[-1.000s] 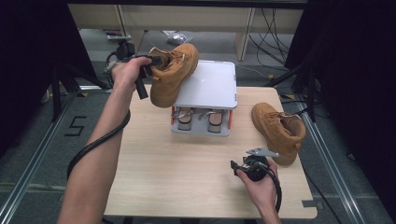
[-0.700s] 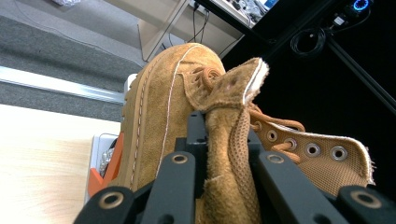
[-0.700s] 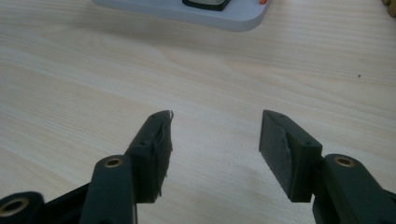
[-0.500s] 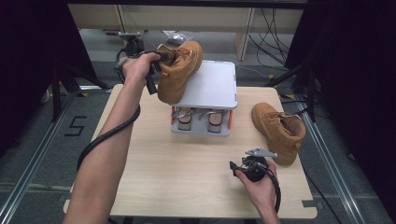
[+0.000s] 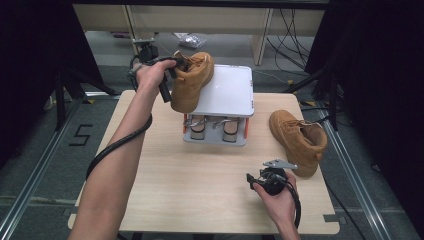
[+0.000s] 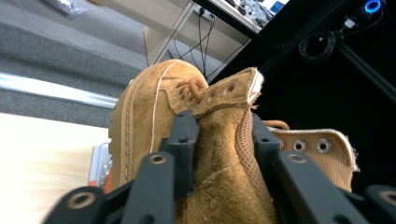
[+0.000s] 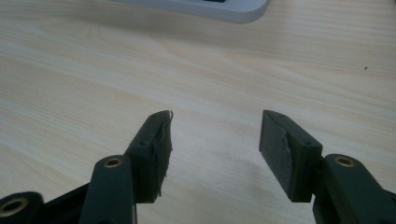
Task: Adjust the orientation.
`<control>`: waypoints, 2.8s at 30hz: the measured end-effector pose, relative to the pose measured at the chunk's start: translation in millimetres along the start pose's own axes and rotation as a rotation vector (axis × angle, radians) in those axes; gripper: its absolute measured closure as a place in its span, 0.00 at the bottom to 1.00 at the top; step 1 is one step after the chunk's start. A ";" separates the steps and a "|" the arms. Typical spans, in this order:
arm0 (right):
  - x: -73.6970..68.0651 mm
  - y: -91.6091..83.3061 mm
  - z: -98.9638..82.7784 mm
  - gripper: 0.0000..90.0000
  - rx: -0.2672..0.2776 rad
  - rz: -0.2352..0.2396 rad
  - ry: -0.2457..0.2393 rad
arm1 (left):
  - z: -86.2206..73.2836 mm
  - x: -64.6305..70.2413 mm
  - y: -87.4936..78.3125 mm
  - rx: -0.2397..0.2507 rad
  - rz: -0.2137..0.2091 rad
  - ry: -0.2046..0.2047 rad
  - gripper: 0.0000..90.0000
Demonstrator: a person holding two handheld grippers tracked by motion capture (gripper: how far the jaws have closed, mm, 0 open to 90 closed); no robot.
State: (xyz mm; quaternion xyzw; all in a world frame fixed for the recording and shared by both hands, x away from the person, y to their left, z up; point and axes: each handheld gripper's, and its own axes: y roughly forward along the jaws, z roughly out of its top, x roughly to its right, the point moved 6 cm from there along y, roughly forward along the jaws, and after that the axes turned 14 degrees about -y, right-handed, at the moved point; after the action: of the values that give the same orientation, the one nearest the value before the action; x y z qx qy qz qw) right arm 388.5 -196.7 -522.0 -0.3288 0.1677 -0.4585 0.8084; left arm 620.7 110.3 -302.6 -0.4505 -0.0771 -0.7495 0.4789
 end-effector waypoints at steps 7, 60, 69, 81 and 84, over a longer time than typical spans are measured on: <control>-4.6 1.2 -1.9 0.49 -0.020 -0.005 0.024 | 3.7 10.8 -29.5 0.040 -0.040 0.059 0.49; -6.5 1.9 -3.1 0.49 -0.012 0.002 -0.009 | -108.5 -54.4 -48.0 -0.118 0.014 0.262 1.00; -4.2 -0.3 -3.2 0.49 -0.023 -0.010 -0.003 | -112.2 -48.1 -38.9 -0.134 0.015 0.267 1.00; -3.2 -3.1 -2.2 0.49 -0.016 -0.008 -0.004 | -113.1 -50.0 -39.9 -0.112 0.003 0.305 0.99; -1.5 -4.6 -2.1 0.49 -0.014 -0.014 0.008 | -112.9 -49.0 -48.3 -0.086 -0.021 0.308 0.97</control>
State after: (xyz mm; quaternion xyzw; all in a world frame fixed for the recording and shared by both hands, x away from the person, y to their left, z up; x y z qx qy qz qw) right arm 383.7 -197.9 -520.4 -0.3336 0.1719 -0.4645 0.8021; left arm 521.4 105.9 -389.8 -0.3493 0.0248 -0.8173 0.4575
